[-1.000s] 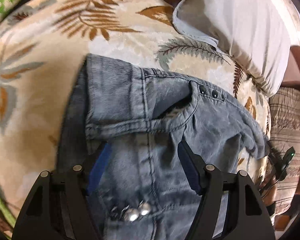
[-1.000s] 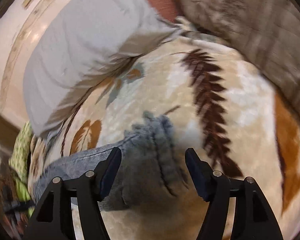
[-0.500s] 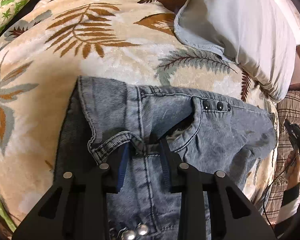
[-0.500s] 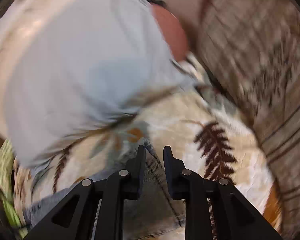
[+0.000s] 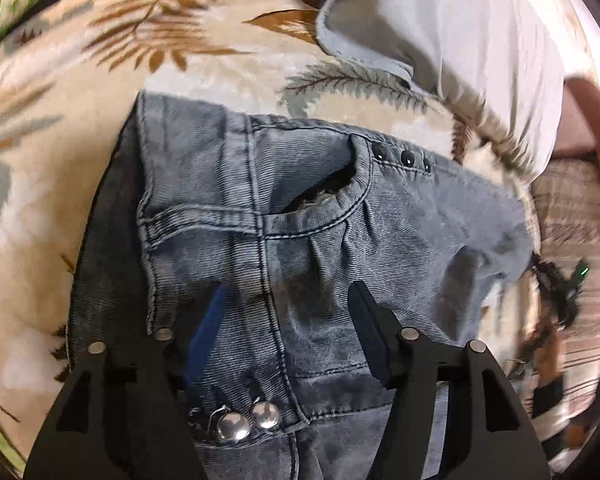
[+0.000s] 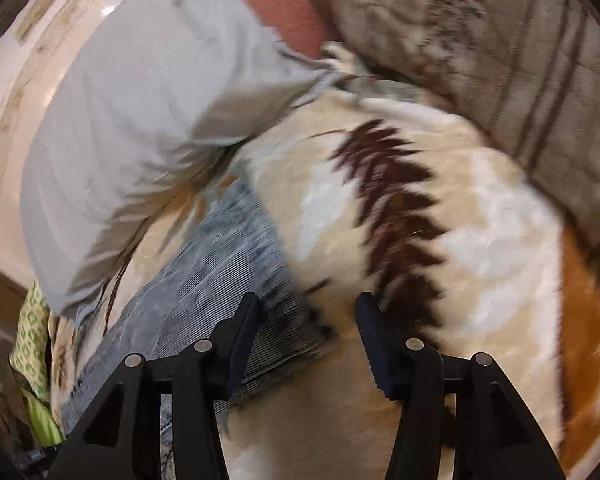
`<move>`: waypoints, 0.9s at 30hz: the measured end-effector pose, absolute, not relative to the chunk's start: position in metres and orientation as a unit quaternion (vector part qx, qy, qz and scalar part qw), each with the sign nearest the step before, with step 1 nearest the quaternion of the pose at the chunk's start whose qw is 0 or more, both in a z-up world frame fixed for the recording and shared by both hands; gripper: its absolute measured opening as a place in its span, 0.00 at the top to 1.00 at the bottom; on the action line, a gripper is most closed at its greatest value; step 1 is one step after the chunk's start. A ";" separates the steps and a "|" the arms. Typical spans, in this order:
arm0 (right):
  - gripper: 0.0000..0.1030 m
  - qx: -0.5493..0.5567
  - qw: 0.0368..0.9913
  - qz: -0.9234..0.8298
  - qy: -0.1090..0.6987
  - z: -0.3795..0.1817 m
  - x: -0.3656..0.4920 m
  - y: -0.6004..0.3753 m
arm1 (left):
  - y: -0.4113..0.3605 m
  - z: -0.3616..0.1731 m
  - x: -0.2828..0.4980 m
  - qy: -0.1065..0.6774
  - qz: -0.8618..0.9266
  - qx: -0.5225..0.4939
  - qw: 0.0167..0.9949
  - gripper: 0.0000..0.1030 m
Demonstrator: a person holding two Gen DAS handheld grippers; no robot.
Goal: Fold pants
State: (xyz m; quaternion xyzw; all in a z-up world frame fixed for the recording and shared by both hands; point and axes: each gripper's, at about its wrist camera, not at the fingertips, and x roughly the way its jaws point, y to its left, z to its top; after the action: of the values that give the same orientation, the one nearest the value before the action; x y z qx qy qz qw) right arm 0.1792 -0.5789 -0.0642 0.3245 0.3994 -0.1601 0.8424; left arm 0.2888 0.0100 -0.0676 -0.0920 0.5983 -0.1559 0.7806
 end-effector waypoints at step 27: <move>0.48 0.315 0.847 -0.187 0.385 -0.013 0.124 -0.621 | 0.074 -0.028 0.311 0.602 -0.096 -0.095 0.787 0.42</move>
State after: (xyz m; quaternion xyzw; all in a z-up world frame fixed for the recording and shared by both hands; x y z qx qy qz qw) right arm 0.1235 -0.6207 -0.0133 0.3148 0.3846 -0.1872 0.8473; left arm 0.3106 0.0744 -0.0284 -0.0954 0.6017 -0.0965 0.7871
